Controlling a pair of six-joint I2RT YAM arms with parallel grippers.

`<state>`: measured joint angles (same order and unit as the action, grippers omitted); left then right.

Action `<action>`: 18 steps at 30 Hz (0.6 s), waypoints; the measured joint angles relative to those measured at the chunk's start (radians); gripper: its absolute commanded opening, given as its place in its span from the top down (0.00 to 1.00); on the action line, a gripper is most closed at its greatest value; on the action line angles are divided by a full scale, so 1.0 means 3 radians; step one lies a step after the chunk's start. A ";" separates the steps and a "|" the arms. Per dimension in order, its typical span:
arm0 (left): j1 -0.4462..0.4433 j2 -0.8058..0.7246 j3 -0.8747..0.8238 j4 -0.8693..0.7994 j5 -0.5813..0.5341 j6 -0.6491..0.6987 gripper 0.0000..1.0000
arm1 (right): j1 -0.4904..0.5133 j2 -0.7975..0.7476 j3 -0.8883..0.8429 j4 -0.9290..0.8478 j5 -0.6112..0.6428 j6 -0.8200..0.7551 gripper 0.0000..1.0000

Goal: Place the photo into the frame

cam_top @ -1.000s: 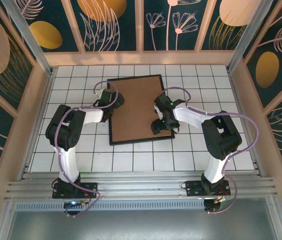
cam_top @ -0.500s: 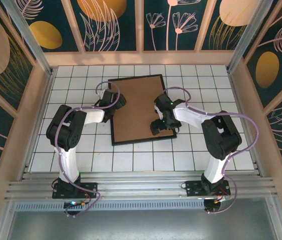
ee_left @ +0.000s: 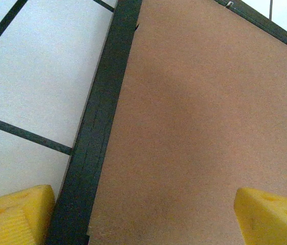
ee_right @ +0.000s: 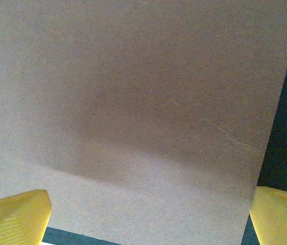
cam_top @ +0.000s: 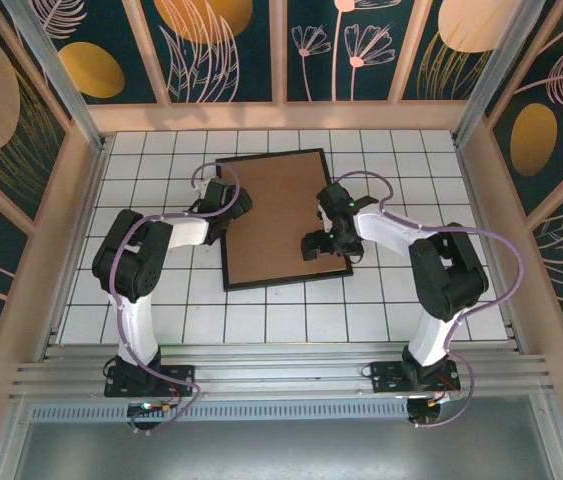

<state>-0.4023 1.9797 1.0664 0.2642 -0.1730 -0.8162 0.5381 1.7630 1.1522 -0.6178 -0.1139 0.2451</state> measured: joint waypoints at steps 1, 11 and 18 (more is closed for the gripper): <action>0.0000 0.0000 0.0000 0.0000 0.0000 0.0003 0.10 | 0.0000 -0.0005 -0.0005 0.0011 0.0010 0.0048 0.01; 0.0000 -0.0001 0.0000 0.0000 0.0031 0.0004 0.10 | 0.0136 0.0005 0.0022 0.0036 0.0365 0.0304 0.01; 0.0000 -0.0001 0.0000 0.0000 0.0036 0.0005 0.10 | 0.0242 0.0074 0.0144 -0.0118 0.0591 0.0343 0.01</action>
<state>-0.4023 1.9793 1.0664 0.2642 -0.1623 -0.8146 0.6106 1.7851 1.1954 -0.6533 0.0635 0.3481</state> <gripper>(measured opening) 0.899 0.989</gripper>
